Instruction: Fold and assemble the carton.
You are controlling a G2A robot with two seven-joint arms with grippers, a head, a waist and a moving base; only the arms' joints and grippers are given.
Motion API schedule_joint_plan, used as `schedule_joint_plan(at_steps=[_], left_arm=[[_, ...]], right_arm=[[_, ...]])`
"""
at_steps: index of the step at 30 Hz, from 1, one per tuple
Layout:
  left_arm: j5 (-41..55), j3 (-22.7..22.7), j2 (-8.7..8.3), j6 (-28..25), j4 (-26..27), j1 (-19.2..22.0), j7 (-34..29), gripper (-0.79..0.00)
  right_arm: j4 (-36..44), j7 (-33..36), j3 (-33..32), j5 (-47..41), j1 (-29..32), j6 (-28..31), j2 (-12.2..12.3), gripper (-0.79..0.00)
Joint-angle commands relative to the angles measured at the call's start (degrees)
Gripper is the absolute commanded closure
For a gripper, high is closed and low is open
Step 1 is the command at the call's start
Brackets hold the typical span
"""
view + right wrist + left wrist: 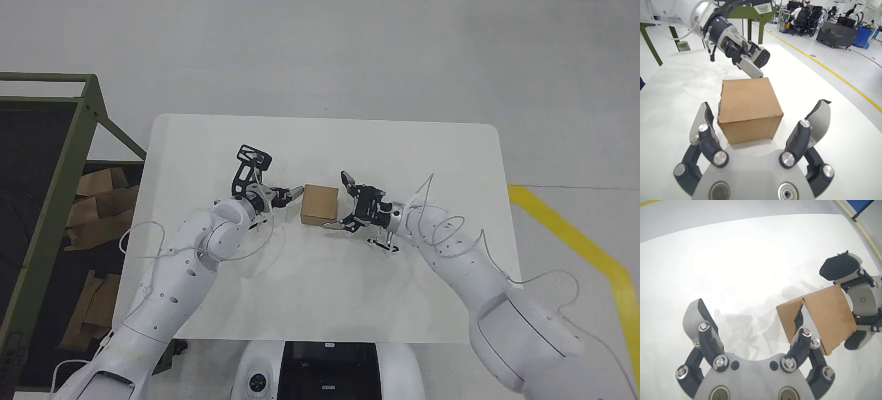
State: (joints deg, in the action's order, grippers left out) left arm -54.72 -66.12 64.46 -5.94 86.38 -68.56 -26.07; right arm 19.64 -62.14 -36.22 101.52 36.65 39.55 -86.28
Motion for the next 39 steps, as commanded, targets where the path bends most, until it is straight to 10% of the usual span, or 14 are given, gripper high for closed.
schedule_joint_plan(at_steps=[1,39], left_arm=[[-0.09,0.31,0.14,0.13,-0.21,0.25,0.04,-0.785],[-0.12,-0.97,0.78,-2.51,-0.22,-0.79,-1.0,-0.785]], right_arm=[[0.49,0.03,0.16,0.65,-0.07,0.36,0.34,-0.785],[1.22,5.76,1.75,-2.34,-1.05,3.23,-0.83,-0.785]])
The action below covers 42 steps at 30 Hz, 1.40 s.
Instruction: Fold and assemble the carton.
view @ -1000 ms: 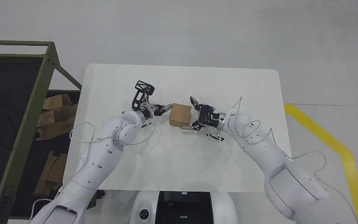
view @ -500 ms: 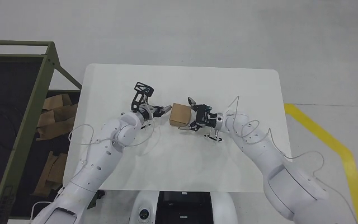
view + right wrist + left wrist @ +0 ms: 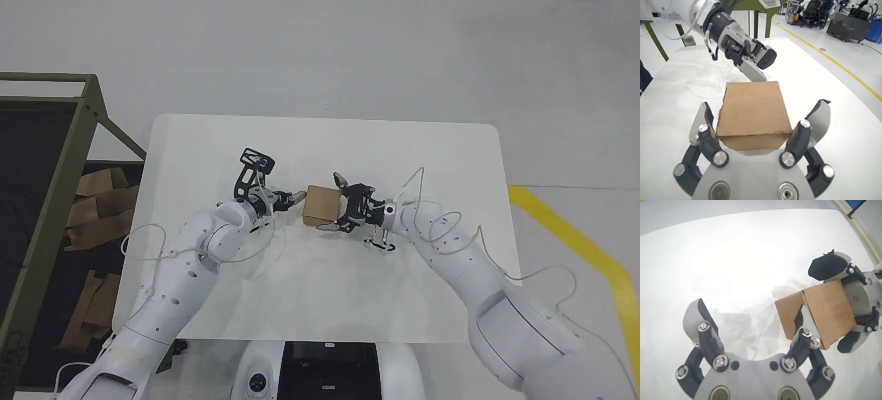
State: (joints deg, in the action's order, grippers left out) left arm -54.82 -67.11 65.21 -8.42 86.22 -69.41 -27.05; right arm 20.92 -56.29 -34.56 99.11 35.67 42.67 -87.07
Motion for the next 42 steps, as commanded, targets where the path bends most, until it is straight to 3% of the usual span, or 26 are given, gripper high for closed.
schedule_joint_plan(at_steps=[1,22,29,36,42], left_arm=[[0.06,0.05,0.06,-0.06,-0.11,0.11,-0.08,-0.785],[-0.04,-0.06,0.49,-0.34,-0.49,0.51,-0.2,-0.785],[-0.14,-0.24,0.58,-0.52,-0.48,0.36,-0.16,-0.785],[-0.29,-0.45,0.64,-0.67,-0.16,0.0,-0.04,-0.785],[-0.47,-0.67,0.68,-0.77,0.15,-0.37,0.08,-0.785]], right_arm=[[-0.1,-0.21,0.21,0.1,-0.1,0.29,-0.09,-0.785],[-2.1,-0.28,0.86,-1.26,-0.34,-2.38,-0.95,-0.785],[-2.33,0.85,0.61,-2.18,-0.31,-3.03,-0.97,-0.637],[-2.2,1.62,0.5,-2.72,-0.18,-3.42,-0.92,-0.69],[-2.06,1.85,0.25,-3.17,0.0,-4.77,-0.78,-0.643]])
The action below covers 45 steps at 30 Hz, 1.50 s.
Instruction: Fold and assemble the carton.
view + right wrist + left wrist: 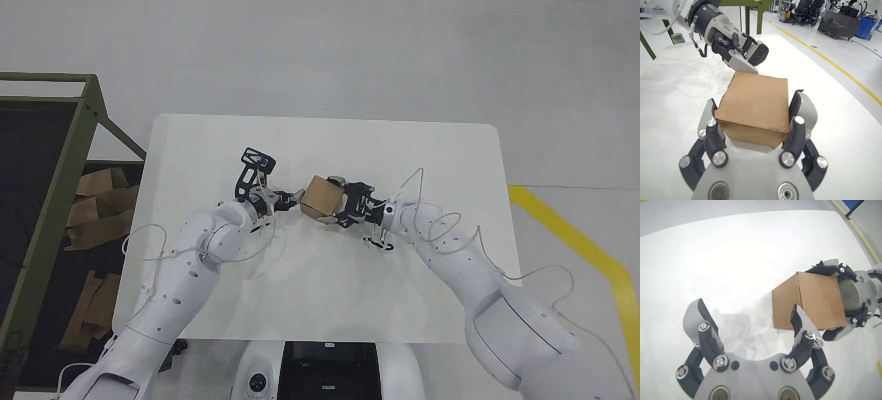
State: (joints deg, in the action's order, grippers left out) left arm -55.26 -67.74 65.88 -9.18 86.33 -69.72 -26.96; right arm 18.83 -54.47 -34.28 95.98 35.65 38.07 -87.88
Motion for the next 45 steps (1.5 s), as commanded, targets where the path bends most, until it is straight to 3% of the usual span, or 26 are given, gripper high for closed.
schedule_joint_plan(at_steps=[1,6,27,30,33,45], left_arm=[[-0.06,-0.07,0.01,-0.02,0.08,-0.12,-0.01,-0.785],[-0.21,-0.23,0.04,-0.05,0.35,-0.5,0.02,-0.785],[-0.7,-0.78,0.18,-0.27,1.08,-1.35,-0.17,-0.785],[-0.75,-0.84,0.2,-0.31,1.12,-1.42,-0.17,-0.785],[-0.85,-0.85,0.24,-0.38,1.16,-1.46,-0.21,-0.785],[-1.0,-0.9,0.37,-0.42,1.19,-1.49,-0.3,-0.785]], right_arm=[[0.05,0.19,-0.03,-0.01,0.04,-0.37,0.05,-0.646],[0.42,1.2,-0.19,-0.29,0.25,-1.52,0.13,-0.785],[1.54,2.55,-0.78,-1.17,1.33,-3.96,0.63,-0.785],[1.6,2.67,-0.79,-1.15,1.33,-4.14,0.65,-0.748],[1.68,2.64,-0.81,-1.12,1.3,-4.21,0.68,-0.64],[1.99,2.24,-0.76,-0.74,1.28,-4.16,0.88,-0.554]])
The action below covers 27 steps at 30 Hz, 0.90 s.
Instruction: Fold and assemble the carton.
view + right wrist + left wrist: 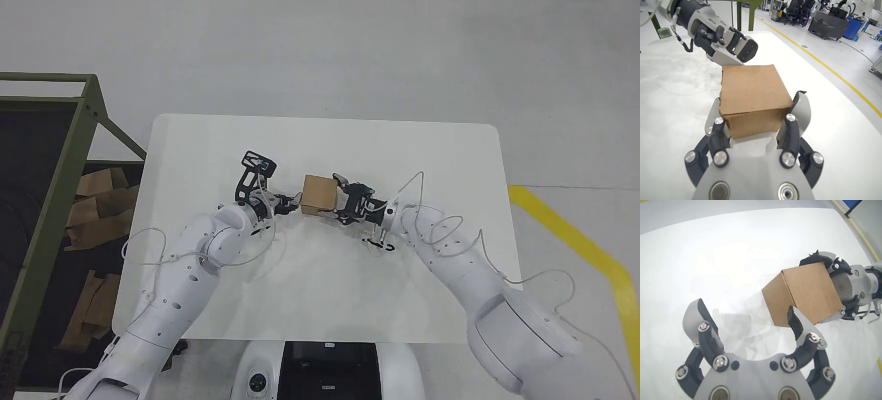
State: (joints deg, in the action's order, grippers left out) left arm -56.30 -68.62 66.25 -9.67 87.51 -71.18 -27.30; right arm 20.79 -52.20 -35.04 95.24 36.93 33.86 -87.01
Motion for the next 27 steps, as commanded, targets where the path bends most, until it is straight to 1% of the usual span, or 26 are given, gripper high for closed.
schedule_joint_plan(at_steps=[1,4,5,6,8,9,15,18,19,20,22,23,25,27], left_arm=[[0.03,-0.04,0.02,0.07,0.02,-0.06,0.04,-0.785],[0.04,-0.2,0.03,0.09,0.09,-0.2,0.08,-0.785],[0.0,-0.27,0.03,0.07,0.15,-0.26,0.11,-0.785],[-0.01,-0.39,0.02,0.09,0.17,-0.34,0.2,-0.785],[0.17,-0.68,-0.01,-0.01,0.28,-0.51,0.28,-0.785],[0.15,-0.82,-0.02,-0.04,0.36,-0.59,0.35,-0.785],[0.16,-1.48,-0.06,0.35,0.58,-0.96,0.49,-0.785],[0.26,-1.86,0.05,2.48,0.3,-0.85,0.68,-0.785],[0.62,-1.86,0.13,3.11,0.1,-0.65,0.61,-0.785],[0.77,-1.82,0.2,3.61,-0.11,-0.36,0.64,-0.785],[0.83,-1.45,0.36,4.14,-0.55,0.31,0.59,-0.785],[0.89,-1.24,0.45,4.35,-0.76,0.7,0.63,-0.785],[0.98,-0.7,0.65,4.67,-1.34,1.49,0.66,-0.785],[1.0,-0.12,0.86,4.92,-2.01,2.31,0.8,-0.785]], right_arm=[[0.05,-0.09,-0.01,0.0,0.01,0.09,0.03,-0.548],[0.16,-0.14,-0.01,0.05,0.02,0.02,0.06,-0.496],[0.2,-0.16,-0.01,0.06,0.04,-0.01,0.07,-0.459],[0.24,-0.16,-0.01,0.07,0.06,-0.01,0.09,-0.385],[0.32,-0.23,-0.01,0.13,0.11,-0.15,0.12,-0.336],[0.35,-0.23,-0.01,0.14,0.12,-0.15,0.13,-0.323],[0.59,-0.3,-0.06,0.21,0.14,-0.18,0.25,-0.351],[0.76,-0.31,-0.06,0.34,0.14,-0.23,0.32,-0.366],[0.8,-0.32,-0.06,0.37,0.14,-0.2,0.34,-0.385],[0.88,-0.41,-0.07,0.37,0.17,-0.13,0.37,-0.437],[0.95,-0.43,-0.09,0.39,0.2,-0.11,0.41,-0.637],[1.02,-0.43,-0.09,0.41,0.24,-0.1,0.43,-0.708],[1.19,-0.51,-0.07,0.5,0.29,-0.01,0.49,-0.773],[1.31,-0.66,-0.07,0.61,0.36,-0.11,0.56,-0.785]])
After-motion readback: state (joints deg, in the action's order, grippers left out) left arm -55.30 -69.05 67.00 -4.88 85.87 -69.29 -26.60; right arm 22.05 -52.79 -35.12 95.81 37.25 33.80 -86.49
